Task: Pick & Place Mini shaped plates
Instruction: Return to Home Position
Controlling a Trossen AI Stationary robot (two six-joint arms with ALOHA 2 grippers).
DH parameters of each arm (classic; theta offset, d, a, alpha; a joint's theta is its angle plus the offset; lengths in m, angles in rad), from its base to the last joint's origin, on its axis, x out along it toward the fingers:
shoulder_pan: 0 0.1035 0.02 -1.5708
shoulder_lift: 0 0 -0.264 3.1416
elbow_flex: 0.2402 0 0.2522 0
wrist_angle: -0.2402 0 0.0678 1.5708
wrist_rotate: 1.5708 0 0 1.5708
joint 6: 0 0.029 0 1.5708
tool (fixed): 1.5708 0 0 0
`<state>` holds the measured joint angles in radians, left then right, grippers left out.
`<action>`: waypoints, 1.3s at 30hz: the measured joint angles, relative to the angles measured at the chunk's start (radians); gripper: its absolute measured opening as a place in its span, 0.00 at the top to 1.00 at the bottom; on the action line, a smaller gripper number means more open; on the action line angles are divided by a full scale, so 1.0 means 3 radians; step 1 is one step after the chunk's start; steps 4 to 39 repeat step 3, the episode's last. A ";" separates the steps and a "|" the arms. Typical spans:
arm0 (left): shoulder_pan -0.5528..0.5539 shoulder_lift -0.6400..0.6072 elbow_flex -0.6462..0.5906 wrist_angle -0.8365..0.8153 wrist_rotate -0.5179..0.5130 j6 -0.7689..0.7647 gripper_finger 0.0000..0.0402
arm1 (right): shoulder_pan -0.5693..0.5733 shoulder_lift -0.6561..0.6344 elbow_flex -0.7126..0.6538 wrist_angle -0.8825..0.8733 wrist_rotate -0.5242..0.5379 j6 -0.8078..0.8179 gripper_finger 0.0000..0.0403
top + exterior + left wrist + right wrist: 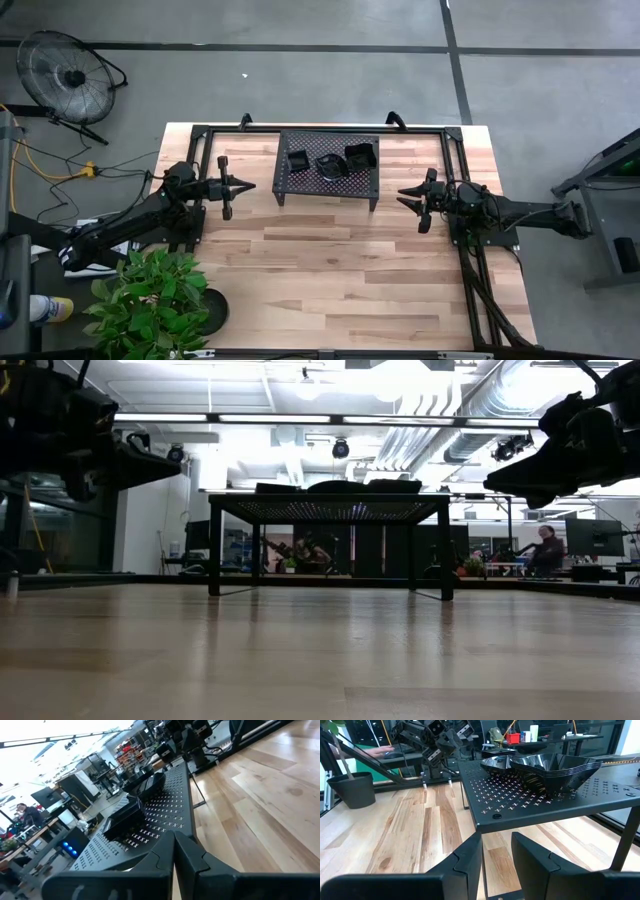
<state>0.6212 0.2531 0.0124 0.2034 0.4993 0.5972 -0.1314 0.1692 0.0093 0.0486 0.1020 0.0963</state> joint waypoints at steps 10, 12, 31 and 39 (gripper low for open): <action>0.0000 -0.0001 0.0000 0.0000 0.0001 0.0000 1.00 | 0.0000 0.0000 0.0000 0.0001 -0.0001 0.0000 0.74; 0.0000 -0.0001 0.0000 0.0000 0.0001 0.0000 1.00 | 0.0000 0.0000 0.0000 0.0001 -0.0001 0.0000 0.74; 0.0000 -0.0001 0.0000 0.0000 0.0001 0.0000 1.00 | 0.0000 0.0000 0.0000 0.0001 -0.0001 0.0000 0.74; 0.0000 -0.0001 0.0000 0.0000 0.0001 0.0000 1.00 | 0.0000 0.0000 0.0000 0.0001 -0.0001 0.0000 0.74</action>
